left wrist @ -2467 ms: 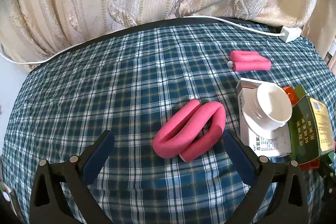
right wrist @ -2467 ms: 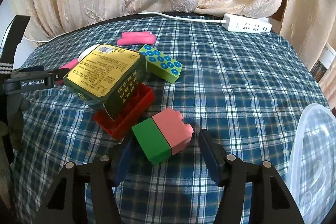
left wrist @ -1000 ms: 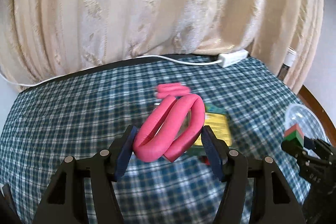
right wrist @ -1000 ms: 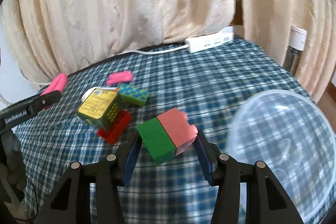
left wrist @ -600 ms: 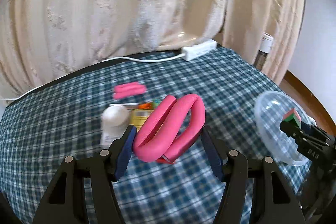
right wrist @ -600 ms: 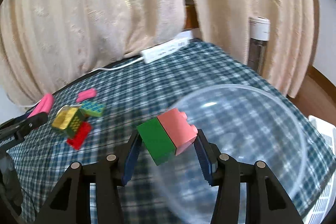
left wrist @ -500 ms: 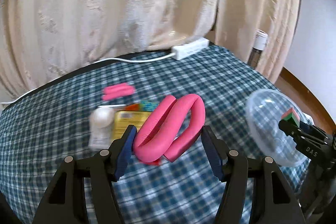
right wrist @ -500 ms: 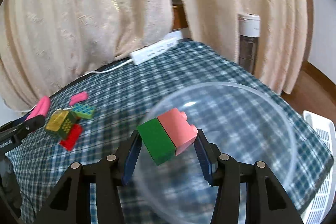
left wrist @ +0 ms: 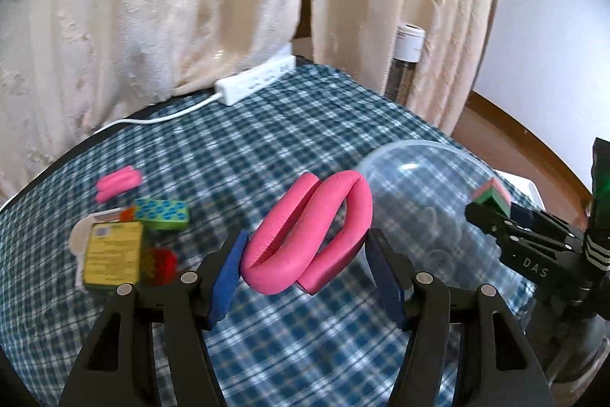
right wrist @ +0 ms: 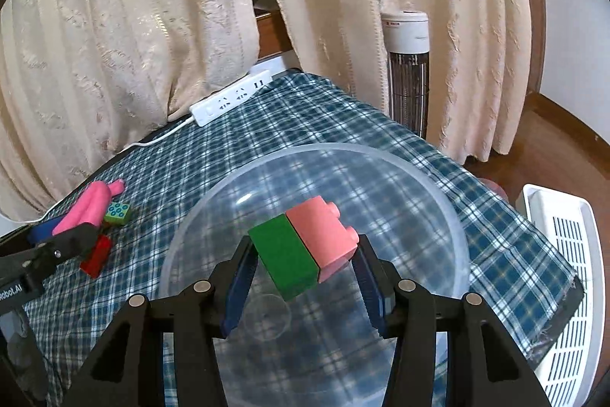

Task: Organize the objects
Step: 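Carry the pink grip and green-pink brick over the clear bowl with both grippers, then open both grippers to drop the pink grip and brick into the bowl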

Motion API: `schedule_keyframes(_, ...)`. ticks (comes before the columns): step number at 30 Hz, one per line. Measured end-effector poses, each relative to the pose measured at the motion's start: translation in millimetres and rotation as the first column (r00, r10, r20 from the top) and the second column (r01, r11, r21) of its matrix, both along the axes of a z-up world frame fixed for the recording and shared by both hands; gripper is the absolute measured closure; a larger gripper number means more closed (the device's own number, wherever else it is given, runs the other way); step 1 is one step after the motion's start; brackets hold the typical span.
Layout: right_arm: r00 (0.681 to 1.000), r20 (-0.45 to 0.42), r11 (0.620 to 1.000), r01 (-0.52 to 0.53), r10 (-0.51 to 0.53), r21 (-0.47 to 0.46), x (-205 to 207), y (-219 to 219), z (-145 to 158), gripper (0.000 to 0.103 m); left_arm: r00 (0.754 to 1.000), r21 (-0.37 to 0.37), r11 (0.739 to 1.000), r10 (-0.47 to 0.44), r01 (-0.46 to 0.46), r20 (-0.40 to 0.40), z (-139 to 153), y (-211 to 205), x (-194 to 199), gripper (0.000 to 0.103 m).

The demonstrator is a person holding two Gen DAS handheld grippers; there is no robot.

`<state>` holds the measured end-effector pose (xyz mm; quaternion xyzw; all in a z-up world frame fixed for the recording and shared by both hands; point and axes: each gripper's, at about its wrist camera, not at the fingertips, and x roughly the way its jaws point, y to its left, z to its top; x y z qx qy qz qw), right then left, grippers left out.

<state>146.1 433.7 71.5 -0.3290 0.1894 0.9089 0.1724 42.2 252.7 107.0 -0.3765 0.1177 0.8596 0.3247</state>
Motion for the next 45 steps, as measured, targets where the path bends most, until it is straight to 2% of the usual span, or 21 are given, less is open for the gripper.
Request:
schedule_keyframes(19,1.000,-0.003,1.000,0.027,-0.027,-0.004,4.9,24.6,-1.1,0.049,0.993,-0.013,0.994,-0.112,0.112,0.038,-12.4,59.6,11.8,0.039)
schedule_keyframes(23,0.999,-0.006,0.999,0.039,-0.039,-0.001,7.4,26.2,-0.3,0.049,0.989,-0.012,0.990,-0.140,0.140,0.046,-13.8,66.6,14.5,0.036)
schedule_keyframes(26,0.999,-0.009,0.999,0.048,-0.048,-0.008,9.1,28.1,0.1,0.049,0.986,0.001,0.988,-0.154,0.154,0.067,-14.2,68.6,14.8,0.028)
schedule_keyframes(27,0.999,-0.010,0.999,0.050,-0.050,-0.012,9.0,28.7,0.6,0.047,0.986,0.008,0.989,-0.151,0.151,0.067,-13.5,67.1,14.7,0.027)
schedule_keyframes(28,0.998,-0.014,0.998,0.055,-0.055,-0.018,9.9,29.6,0.7,0.040,0.987,0.013,0.989,-0.148,0.147,0.066,-13.0,66.2,14.6,0.027)
schedule_keyframes(30,0.997,-0.023,0.998,0.068,-0.068,-0.019,11.8,30.3,2.2,0.033,0.988,0.019,0.990,-0.138,0.137,0.064,-11.9,63.3,14.1,0.027)
schedule_keyframes(45,0.998,-0.049,0.999,0.036,-0.037,-0.009,10.8,9.3,10.4,0.032,1.000,0.025,1.000,-0.003,0.002,0.030,-9.4,25.3,0.3,0.027)
